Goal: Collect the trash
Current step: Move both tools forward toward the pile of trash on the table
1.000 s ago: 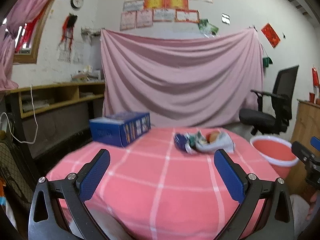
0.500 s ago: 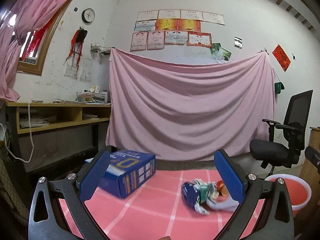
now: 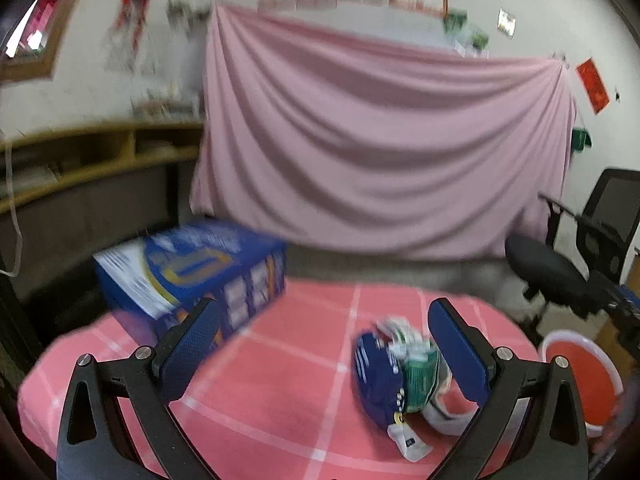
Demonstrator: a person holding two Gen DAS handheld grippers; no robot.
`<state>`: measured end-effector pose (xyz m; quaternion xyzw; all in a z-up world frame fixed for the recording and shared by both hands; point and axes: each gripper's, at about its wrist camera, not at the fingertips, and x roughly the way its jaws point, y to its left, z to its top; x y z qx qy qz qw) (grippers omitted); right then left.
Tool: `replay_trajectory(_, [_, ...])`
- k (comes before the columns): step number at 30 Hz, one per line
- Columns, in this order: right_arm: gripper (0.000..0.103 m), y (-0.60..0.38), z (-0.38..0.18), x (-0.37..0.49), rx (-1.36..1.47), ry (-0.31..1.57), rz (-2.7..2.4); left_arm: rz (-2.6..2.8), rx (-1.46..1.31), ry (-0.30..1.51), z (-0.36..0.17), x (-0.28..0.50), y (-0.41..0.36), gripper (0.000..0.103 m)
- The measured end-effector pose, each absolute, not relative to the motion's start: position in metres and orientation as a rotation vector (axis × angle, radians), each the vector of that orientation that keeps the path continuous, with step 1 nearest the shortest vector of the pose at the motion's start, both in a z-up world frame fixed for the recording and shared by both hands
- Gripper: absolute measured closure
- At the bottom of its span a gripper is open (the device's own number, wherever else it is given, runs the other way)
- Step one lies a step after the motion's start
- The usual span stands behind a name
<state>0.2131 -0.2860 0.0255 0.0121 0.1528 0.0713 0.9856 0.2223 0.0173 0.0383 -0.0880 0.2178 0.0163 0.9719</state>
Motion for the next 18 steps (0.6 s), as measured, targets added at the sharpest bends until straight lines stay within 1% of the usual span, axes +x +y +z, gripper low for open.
replay_trajectory(2, [0.000, -0.281, 0.015, 0.233, 0.015, 0.386, 0.176, 0.018, -0.186, 0.534, 0.027, 0.240, 0.017, 0.002])
replay_trajectory(7, [0.000, -0.267, -0.017, 0.269, -0.013, 0.585, 0.230, 0.013, -0.188, 0.665, 0.001, 0.261, 0.016, 0.002])
replay_trajectory(11, [0.000, -0.259, -0.032, 0.282, -0.048, 0.668, 0.255, -0.035, -0.211, 0.754, -0.015, 0.272, 0.013, 0.003])
replay_trajectory(14, [0.000, -0.258, -0.044, 0.292, -0.039, 0.722, 0.257, -0.089, -0.222, 0.801, -0.024, 0.275, 0.007, 0.011])
replay_trajectory(15, [0.000, -0.259, -0.049, 0.294, -0.032, 0.747, 0.255, -0.094, -0.217, 0.815, -0.025, 0.278, 0.006, 0.018])
replay_trajectory(16, [0.000, -0.261, -0.054, 0.296, -0.025, 0.771, 0.253, -0.100, -0.216, 0.833, -0.028, 0.280, 0.005, 0.023])
replay_trajectory(18, [0.000, -0.262, -0.058, 0.304, -0.008, 0.812, 0.253, -0.132, -0.239, 0.863, -0.032, 0.284, 0.004, 0.025])
